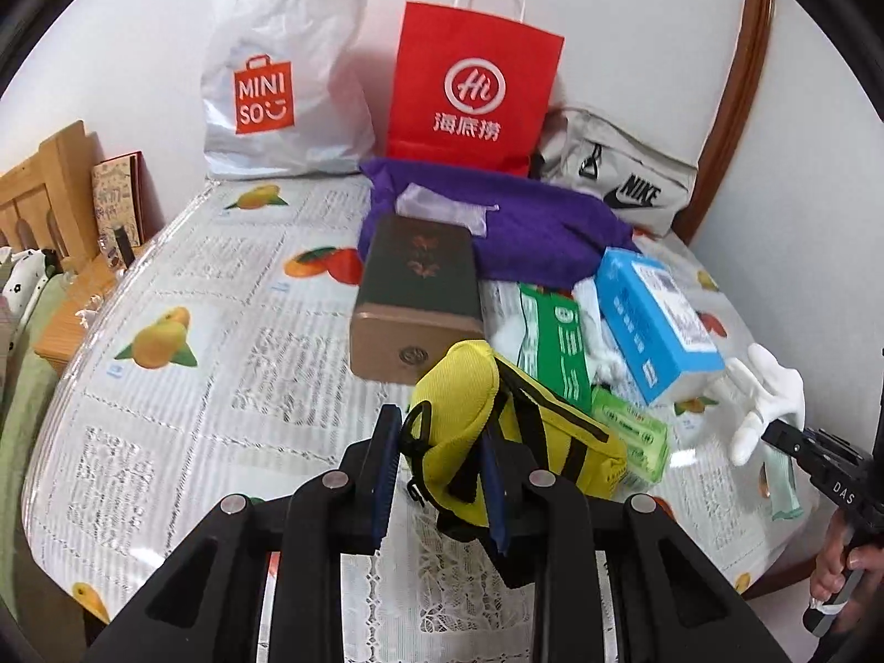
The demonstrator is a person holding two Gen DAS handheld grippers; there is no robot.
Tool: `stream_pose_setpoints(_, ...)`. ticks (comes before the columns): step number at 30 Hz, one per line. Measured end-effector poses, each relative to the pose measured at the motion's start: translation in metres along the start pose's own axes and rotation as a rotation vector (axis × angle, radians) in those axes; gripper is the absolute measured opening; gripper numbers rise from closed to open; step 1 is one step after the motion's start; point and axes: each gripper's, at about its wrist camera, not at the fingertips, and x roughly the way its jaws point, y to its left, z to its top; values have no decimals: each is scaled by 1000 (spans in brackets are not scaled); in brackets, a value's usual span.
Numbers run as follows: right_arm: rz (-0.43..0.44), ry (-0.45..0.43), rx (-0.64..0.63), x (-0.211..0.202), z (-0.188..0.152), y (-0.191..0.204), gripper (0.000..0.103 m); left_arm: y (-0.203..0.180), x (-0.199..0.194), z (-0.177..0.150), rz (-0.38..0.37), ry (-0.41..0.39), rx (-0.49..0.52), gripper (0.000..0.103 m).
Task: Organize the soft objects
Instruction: 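Carry the yellow bag and the glove over the purple towel with both tools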
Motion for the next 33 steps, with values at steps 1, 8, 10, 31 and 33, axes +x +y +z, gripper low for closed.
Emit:
stream_pose_setpoints(1,-1,-4,-3,-2,2,1,11,0,-2,2,0,-6,-4,26)
stream_pose_setpoints(8,-11,-23,-34,-8,23,7,11,0,-7,21,-7,-31,-10,26)
stream_pose_setpoints(10,-13,-29,-37,-8,30,8,11,1,-8,27,-13,-36,-11,26)
stream_pose_setpoints(31,-8,-64,-59,29,109,-1,11,-5,10,97,-38,-83,-16,26)
stream_pose_setpoints(33,-8,-62,-57,34,115,-3,11,-8,14,103,-38,-86,-15,26)
